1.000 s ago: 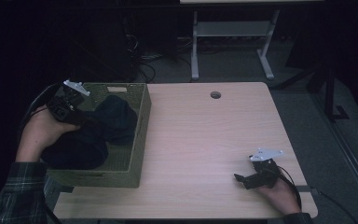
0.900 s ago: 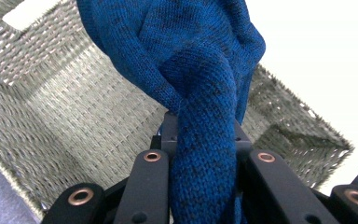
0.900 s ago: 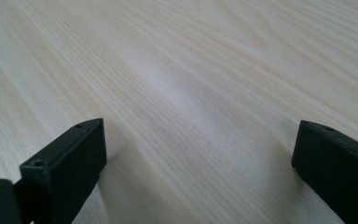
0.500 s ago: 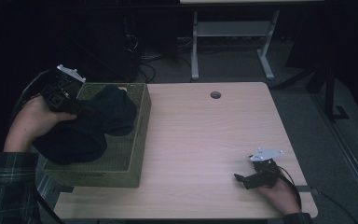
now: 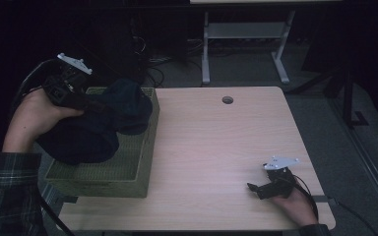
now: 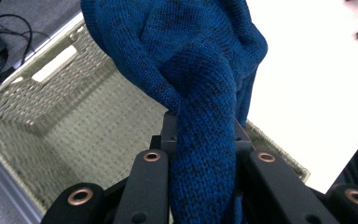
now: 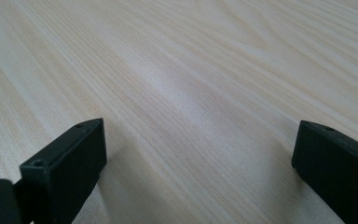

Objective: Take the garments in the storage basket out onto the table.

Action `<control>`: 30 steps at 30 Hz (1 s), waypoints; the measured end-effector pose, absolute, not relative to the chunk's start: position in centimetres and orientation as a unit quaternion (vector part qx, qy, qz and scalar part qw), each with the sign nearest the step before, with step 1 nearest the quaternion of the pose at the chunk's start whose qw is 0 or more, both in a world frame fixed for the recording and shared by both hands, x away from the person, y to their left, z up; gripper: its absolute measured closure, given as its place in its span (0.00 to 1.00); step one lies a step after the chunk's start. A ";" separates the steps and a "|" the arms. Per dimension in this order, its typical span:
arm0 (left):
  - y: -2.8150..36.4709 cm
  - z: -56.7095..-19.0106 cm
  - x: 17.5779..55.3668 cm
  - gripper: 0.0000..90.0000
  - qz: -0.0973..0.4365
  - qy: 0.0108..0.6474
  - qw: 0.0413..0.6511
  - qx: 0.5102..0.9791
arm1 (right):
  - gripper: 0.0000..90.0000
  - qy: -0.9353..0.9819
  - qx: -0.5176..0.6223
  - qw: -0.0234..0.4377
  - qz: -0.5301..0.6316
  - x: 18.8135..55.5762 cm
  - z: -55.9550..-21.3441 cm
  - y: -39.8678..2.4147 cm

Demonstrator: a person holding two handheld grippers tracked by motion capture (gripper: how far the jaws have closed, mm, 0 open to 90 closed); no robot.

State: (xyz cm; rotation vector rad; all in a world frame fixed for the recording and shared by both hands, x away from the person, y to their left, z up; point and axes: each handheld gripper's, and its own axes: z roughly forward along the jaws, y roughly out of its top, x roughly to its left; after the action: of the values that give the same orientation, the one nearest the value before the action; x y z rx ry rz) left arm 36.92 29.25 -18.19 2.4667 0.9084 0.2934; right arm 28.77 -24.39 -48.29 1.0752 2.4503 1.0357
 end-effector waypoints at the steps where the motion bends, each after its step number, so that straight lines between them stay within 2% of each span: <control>1: 29.0 -18.2 36.9 0.84 0.106 0.333 0.249 0.903 | 0.03 0.846 0.371 0.136 0.358 28.8 -48.3 -24.4; 30: 21.1 -17.1 37.9 0.85 0.101 0.277 0.278 0.914 | 0.03 0.845 0.372 0.135 0.359 28.8 -48.3 -24.4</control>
State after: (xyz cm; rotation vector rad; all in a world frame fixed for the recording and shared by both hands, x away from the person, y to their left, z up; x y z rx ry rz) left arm 37.95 21.11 -17.07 2.4540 0.7426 0.2716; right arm 28.76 -24.38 -48.29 1.0784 2.4496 1.0394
